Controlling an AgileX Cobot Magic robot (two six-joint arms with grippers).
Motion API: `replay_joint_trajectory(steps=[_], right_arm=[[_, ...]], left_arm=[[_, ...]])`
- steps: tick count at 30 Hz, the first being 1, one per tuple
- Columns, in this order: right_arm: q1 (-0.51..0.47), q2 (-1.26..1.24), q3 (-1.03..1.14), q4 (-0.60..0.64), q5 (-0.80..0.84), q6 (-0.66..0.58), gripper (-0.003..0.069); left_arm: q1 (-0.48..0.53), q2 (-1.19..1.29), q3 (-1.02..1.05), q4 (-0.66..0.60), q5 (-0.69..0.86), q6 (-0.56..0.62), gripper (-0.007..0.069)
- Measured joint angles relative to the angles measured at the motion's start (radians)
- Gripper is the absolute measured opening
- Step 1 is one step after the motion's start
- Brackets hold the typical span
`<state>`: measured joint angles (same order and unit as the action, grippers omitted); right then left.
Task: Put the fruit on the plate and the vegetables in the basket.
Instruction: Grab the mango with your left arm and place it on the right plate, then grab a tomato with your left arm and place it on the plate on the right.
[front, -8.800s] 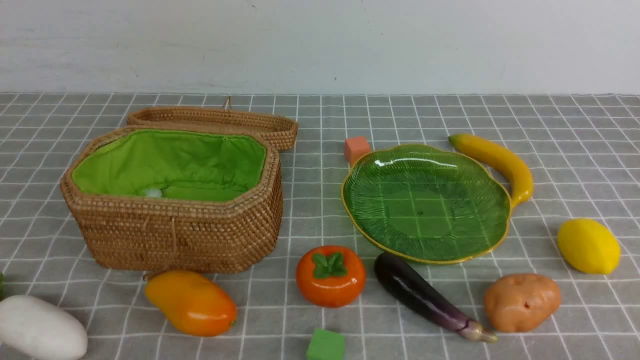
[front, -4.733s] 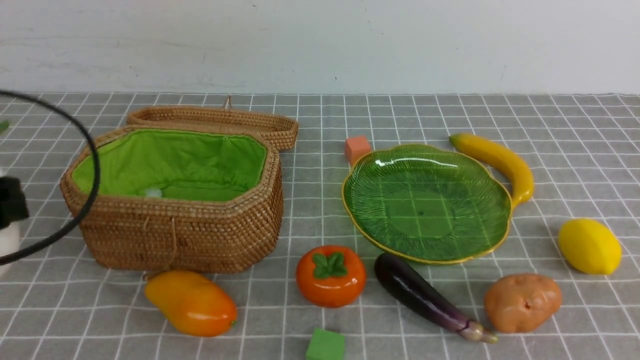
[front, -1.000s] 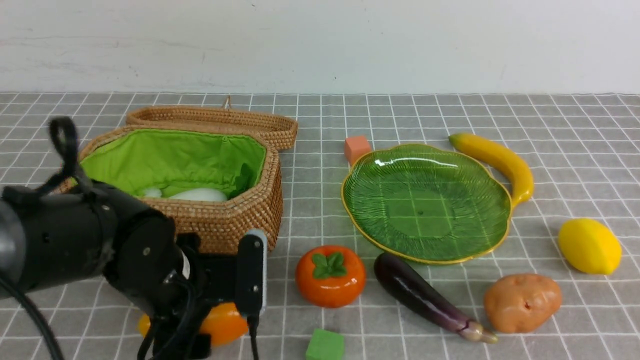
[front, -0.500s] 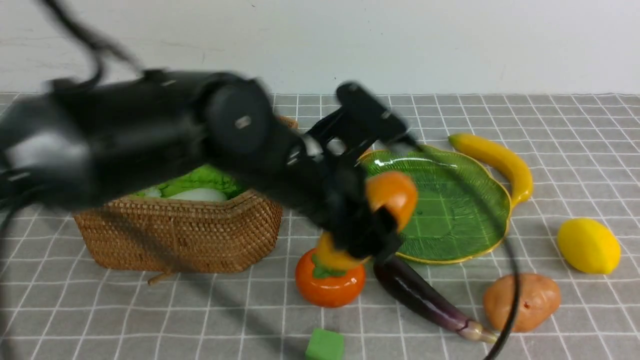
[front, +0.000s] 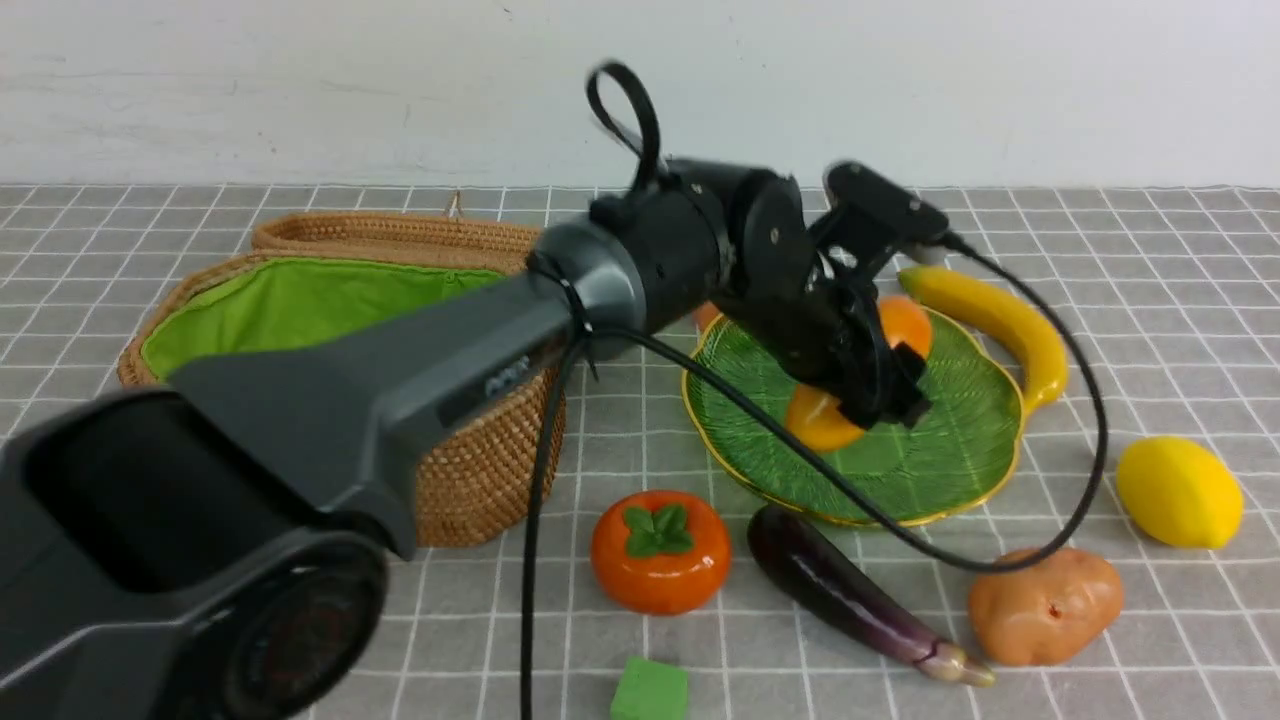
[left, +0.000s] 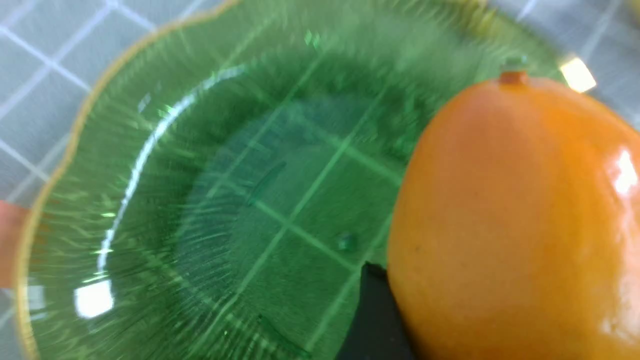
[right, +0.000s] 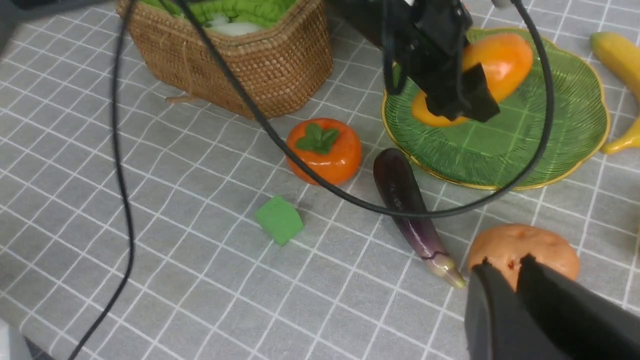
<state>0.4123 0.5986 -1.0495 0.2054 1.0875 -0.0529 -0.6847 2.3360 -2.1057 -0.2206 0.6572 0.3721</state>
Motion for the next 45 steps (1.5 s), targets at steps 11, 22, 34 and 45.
replay_joint_trajectory(steps=[11,22,34,45], right_arm=[[0.000,0.000,0.000,0.006,0.020,-0.001,0.0087],[0.000,0.000,0.000,0.006,0.024,-0.001,0.0087],[0.000,-0.025,0.000,0.006,0.053,-0.019,0.0087],[0.000,-0.050,0.008,0.007,0.059,-0.023,0.0087]], left_arm=[[0.000,0.003,-0.008,-0.001,-0.026,-0.001,0.0668],[-0.025,-0.305,0.019,0.151,0.446,-0.241,0.0327],[-0.211,-0.537,0.555,0.451,0.381,-0.480,0.0034],[-0.210,-0.426,0.703,0.692,0.086,-0.517,0.0646]])
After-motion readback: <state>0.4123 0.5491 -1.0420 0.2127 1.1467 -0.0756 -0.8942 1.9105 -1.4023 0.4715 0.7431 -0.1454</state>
